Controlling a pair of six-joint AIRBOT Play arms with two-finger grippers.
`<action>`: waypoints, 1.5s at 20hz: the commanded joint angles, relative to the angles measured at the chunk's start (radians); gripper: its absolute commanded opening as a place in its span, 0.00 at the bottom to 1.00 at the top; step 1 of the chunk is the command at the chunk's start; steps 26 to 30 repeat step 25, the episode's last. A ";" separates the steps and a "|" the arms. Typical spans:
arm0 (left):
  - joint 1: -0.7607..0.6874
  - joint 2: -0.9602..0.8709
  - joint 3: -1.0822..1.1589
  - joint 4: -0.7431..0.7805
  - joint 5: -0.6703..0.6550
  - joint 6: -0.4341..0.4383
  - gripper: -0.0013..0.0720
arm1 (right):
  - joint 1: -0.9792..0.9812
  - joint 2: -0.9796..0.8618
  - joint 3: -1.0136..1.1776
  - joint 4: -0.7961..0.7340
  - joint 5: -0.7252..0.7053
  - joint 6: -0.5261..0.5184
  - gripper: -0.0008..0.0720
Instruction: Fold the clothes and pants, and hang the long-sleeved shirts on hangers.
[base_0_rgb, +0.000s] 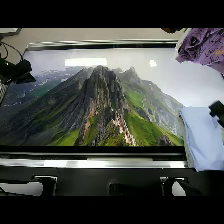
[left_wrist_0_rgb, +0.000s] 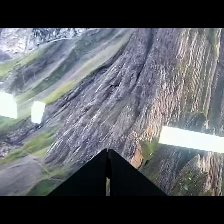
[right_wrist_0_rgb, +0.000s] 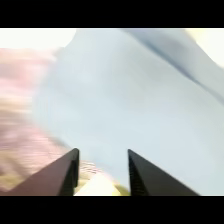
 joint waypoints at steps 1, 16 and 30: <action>-0.032 0.076 -0.061 -0.005 0.015 0.079 0.05 | 0.248 -0.028 0.060 0.176 -0.134 -0.181 0.31; -0.157 0.512 -0.697 -0.005 0.285 0.100 0.05 | 0.873 -0.172 0.060 0.123 -0.048 -0.253 0.07; -0.157 0.512 -0.697 -0.005 0.285 0.100 0.05 | 0.873 -0.172 0.060 0.123 -0.057 -0.253 0.07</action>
